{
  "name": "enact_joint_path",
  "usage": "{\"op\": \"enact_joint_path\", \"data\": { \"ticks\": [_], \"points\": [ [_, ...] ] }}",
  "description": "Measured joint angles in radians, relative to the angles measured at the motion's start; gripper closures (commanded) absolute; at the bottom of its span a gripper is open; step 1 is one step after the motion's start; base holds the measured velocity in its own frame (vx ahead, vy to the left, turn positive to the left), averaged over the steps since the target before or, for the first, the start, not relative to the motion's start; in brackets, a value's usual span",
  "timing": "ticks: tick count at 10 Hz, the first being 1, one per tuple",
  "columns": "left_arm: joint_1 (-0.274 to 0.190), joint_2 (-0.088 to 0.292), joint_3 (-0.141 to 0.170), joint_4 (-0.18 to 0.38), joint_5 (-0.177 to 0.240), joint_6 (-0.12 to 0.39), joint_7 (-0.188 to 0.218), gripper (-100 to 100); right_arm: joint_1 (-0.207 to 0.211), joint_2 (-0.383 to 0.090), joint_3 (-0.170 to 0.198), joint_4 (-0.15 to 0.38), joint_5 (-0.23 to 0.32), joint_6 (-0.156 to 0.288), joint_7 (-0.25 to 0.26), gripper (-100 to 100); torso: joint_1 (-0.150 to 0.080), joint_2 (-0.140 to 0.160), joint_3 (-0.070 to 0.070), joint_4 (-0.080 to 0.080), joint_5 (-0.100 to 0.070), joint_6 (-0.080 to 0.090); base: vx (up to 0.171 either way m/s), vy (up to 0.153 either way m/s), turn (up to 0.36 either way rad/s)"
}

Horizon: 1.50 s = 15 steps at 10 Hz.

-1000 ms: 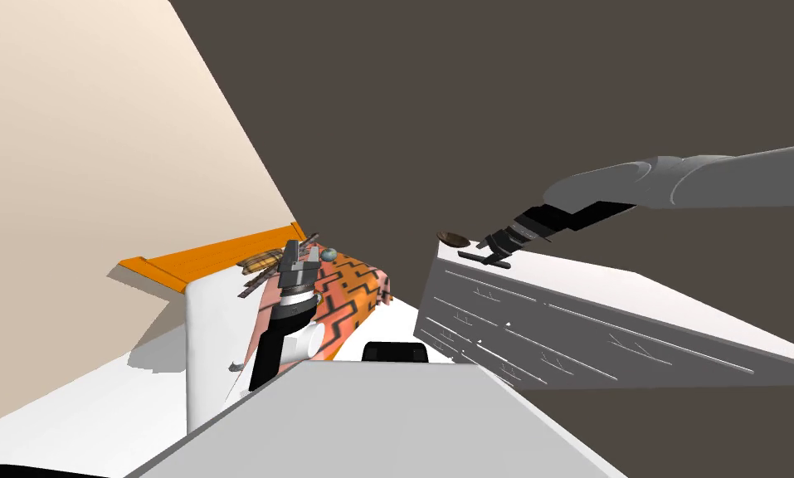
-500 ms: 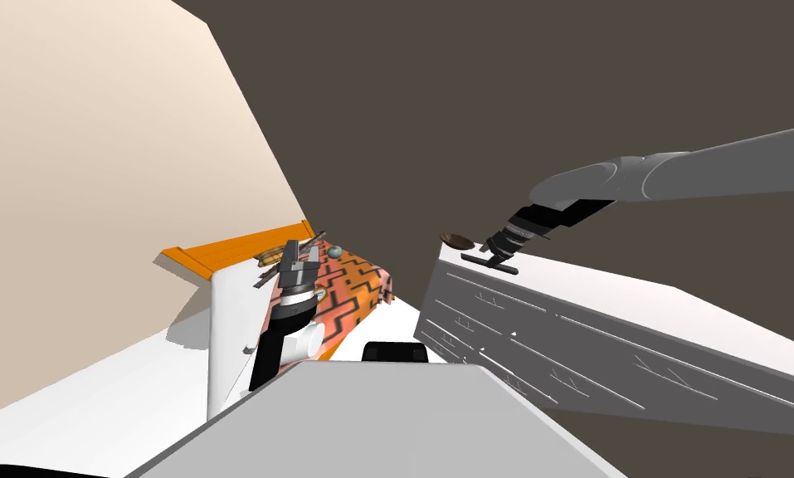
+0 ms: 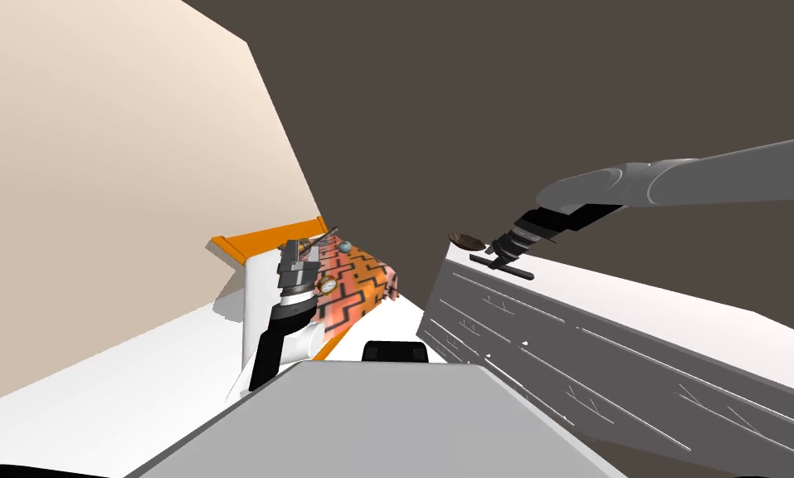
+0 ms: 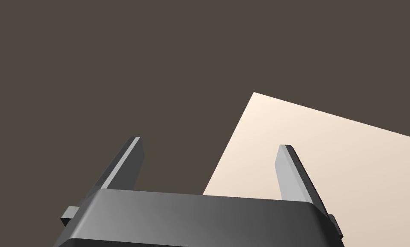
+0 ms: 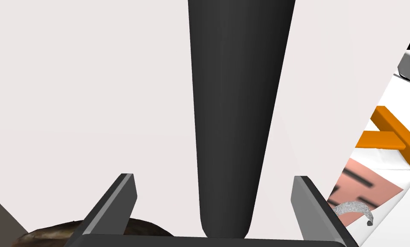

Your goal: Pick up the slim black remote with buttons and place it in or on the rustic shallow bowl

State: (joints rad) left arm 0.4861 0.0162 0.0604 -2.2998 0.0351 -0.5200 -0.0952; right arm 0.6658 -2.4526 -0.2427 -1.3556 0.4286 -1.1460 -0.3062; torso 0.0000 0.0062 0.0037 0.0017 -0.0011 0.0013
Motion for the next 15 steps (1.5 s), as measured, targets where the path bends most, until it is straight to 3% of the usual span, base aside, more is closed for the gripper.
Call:
{"op": "enact_joint_path", "data": {
  "ticks": [5, 6, 10, 11, 12, 13, 15],
  "points": [
    [0.000, 0.000, 0.000, 0.000, 0.000, 0.000, 0.000, 0, 0.071, 0.038, 0.023, 0.102, -0.013, -0.001, -0.003, -100, 0.000, -0.001, -0.001, -0.002, -0.002, -0.002, -0.092, -0.004, 0.228],
    [0.000, 0.000, 0.000, 0.000, 0.000, 0.000, 0.000, 0, 0.072, 0.039, 0.024, 0.105, -0.013, 0.000, -0.004, 100, -0.001, -0.005, -0.003, -0.002, -0.002, 0.000, -0.010, -0.002, -0.017],
    [0.000, 0.000, 0.000, 0.000, 0.000, 0.000, 0.000, 0, 0.072, 0.039, 0.024, 0.104, -0.014, -0.002, -0.005, 100, -0.003, -0.013, -0.009, -0.005, -0.004, -0.002, -0.001, 0.001, -0.001],
    [0.000, 0.000, 0.000, 0.000, 0.000, 0.000, 0.000, 0, 0.072, 0.039, 0.024, 0.104, -0.014, -0.002, -0.005, 0, -0.004, -0.013, -0.009, -0.006, -0.004, -0.002, 0.000, 0.000, 0.000],
    [0.000, 0.000, 0.000, 0.000, 0.000, 0.000, 0.000, 0, 0.072, 0.039, 0.024, 0.104, -0.014, -0.002, -0.005, 100, -0.004, -0.014, -0.009, -0.006, -0.004, -0.002, 0.049, -0.001, -0.303],
    [0.001, 0.000, 0.000, 0.000, 0.000, 0.000, 0.000, 0, 0.074, 0.030, 0.015, 0.101, -0.017, -0.003, -0.003, 100, -0.004, -0.015, -0.010, -0.005, -0.004, 0.001, 0.111, 0.003, -0.317],
    [0.001, 0.000, 0.000, 0.000, 0.000, 0.000, 0.000, 0, 0.039, 0.021, 0.014, 0.056, -0.007, -0.001, -0.005, 100, -0.003, -0.020, -0.013, -0.007, -0.004, -0.001, 0.132, 0.005, -0.314]
  ]
}}
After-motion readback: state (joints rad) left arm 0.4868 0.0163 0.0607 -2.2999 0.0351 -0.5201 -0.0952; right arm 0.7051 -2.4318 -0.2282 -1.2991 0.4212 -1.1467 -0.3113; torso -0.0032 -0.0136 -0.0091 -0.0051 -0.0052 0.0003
